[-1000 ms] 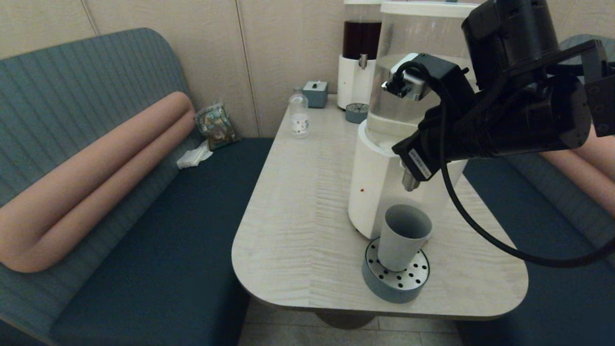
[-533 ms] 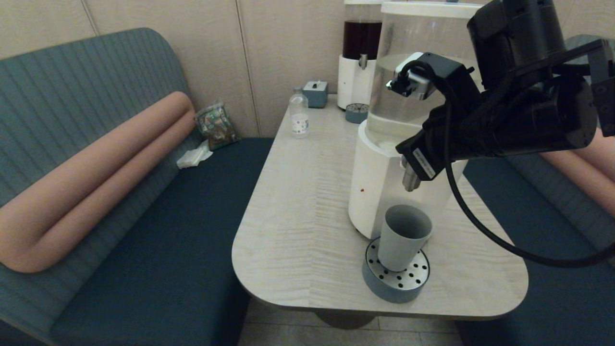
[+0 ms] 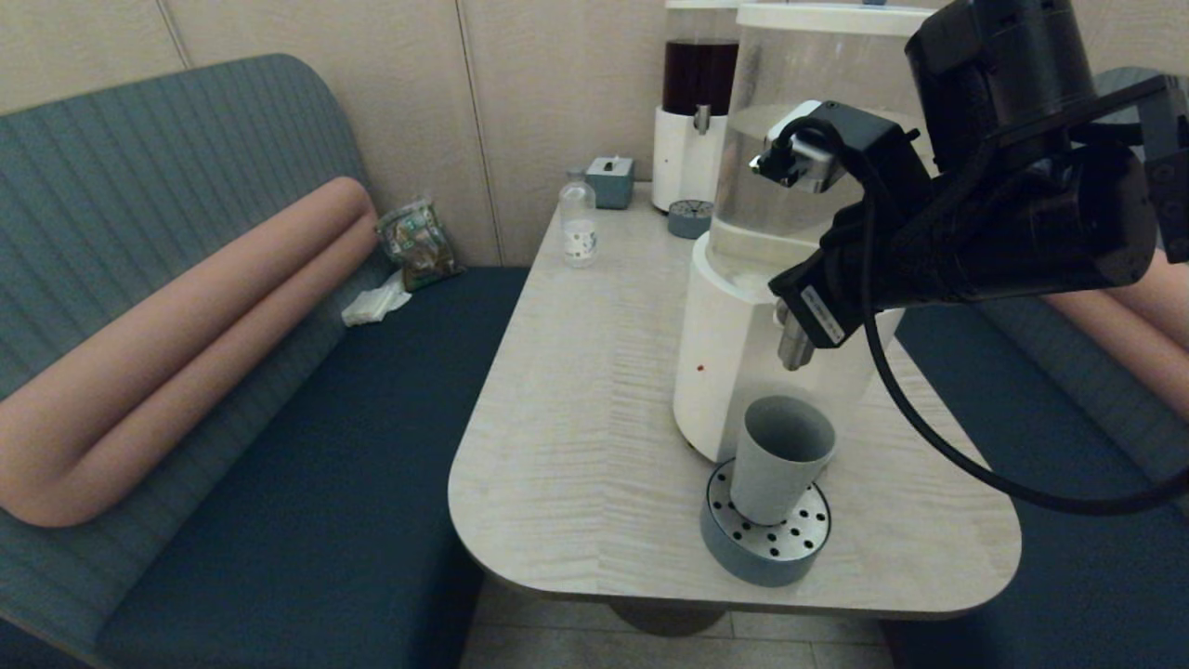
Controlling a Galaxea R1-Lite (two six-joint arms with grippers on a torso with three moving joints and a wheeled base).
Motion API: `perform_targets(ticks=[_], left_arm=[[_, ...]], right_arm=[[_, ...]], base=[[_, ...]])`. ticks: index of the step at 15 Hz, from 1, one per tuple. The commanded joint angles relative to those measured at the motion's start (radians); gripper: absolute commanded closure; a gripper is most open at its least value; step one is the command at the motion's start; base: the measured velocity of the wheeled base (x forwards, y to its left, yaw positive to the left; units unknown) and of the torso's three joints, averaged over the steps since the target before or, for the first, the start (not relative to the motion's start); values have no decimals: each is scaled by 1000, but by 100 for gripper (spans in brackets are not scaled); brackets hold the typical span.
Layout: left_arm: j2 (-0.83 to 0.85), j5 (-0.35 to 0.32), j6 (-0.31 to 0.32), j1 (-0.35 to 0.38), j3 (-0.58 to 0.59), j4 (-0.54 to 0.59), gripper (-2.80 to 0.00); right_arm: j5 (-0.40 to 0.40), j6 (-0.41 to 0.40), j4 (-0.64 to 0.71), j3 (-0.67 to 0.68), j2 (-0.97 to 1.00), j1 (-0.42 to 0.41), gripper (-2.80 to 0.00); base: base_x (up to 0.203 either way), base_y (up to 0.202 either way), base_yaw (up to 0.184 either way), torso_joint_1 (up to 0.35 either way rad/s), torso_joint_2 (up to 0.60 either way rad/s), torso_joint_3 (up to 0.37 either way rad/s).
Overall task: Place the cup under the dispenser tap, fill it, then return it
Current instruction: Turn off the faucet
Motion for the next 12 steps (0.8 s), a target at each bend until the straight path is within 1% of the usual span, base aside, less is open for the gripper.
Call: perform_targets(ticks=[1, 3, 4, 5, 6, 7, 9, 12], left_arm=[[0, 0, -1, 0, 2, 0, 0], [0, 0, -1, 0, 2, 0, 0], [0, 0, -1, 0, 2, 0, 0], [0, 0, -1, 1, 2, 0, 0], [0, 0, -1, 1, 2, 0, 0], [0, 0, -1, 1, 2, 0, 0], [0, 0, -1, 1, 2, 0, 0], [1, 0, -1, 1, 2, 0, 0]], right_arm=[[2, -1, 7, 0, -2, 3, 0], [18, -1, 10, -10, -11, 21, 0], [42, 1, 18, -10, -22, 35, 0], [88, 5, 48, -11, -41, 70, 0], [103, 12, 67, -17, -53, 94, 0], [105, 16, 69, -27, -60, 108, 0], [104, 17, 65, -33, -77, 112, 0], [84, 18, 30, 13, -169, 134, 0]], base=[[0, 0, 0, 0, 0, 0], [0, 0, 0, 0, 0, 0], [0, 0, 0, 0, 0, 0], [0, 0, 0, 0, 0, 0], [0, 0, 0, 0, 0, 0], [0, 0, 0, 0, 0, 0], [0, 0, 0, 0, 0, 0], [0, 0, 0, 0, 0, 0]])
